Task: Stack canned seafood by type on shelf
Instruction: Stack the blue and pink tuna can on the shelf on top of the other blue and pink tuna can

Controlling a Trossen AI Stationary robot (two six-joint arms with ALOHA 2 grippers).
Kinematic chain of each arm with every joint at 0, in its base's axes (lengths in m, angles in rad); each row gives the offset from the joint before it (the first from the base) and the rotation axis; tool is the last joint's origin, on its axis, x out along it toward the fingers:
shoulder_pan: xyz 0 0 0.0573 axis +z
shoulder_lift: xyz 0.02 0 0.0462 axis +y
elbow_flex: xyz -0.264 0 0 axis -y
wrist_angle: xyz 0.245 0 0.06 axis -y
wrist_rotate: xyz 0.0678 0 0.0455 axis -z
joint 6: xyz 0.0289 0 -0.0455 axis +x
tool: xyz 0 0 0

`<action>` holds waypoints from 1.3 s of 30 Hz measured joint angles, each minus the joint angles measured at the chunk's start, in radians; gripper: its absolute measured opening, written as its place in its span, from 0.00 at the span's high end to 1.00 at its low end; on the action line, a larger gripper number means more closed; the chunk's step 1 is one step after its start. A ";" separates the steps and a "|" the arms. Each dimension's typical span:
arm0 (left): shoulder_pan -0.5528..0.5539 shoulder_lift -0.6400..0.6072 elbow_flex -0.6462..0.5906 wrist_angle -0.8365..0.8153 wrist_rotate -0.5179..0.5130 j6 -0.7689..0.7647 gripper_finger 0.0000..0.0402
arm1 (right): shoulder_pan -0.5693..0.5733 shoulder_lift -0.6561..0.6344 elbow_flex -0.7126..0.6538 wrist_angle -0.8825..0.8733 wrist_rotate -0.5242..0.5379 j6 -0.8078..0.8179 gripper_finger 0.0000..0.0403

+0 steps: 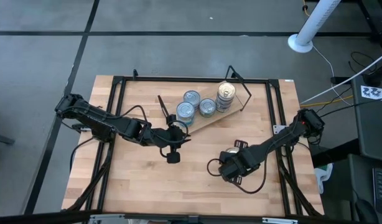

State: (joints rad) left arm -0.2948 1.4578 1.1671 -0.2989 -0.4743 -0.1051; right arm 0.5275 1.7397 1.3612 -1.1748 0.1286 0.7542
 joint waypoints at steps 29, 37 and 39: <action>-0.039 0.290 0.001 0.287 0.198 0.244 0.73 | -0.125 -0.001 0.020 0.007 -0.098 -0.209 1.00; -0.025 0.399 0.001 0.425 0.183 0.397 0.48 | -0.151 -0.001 0.020 0.069 -0.172 -0.238 1.00; -0.024 0.417 0.001 0.463 0.177 0.442 0.44 | -0.160 -0.001 0.020 0.083 -0.181 -0.240 1.00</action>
State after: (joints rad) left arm -0.3183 1.8748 1.1679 0.1646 -0.2970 0.3372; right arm 0.3673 1.7386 1.3815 -1.0918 -0.0524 0.5139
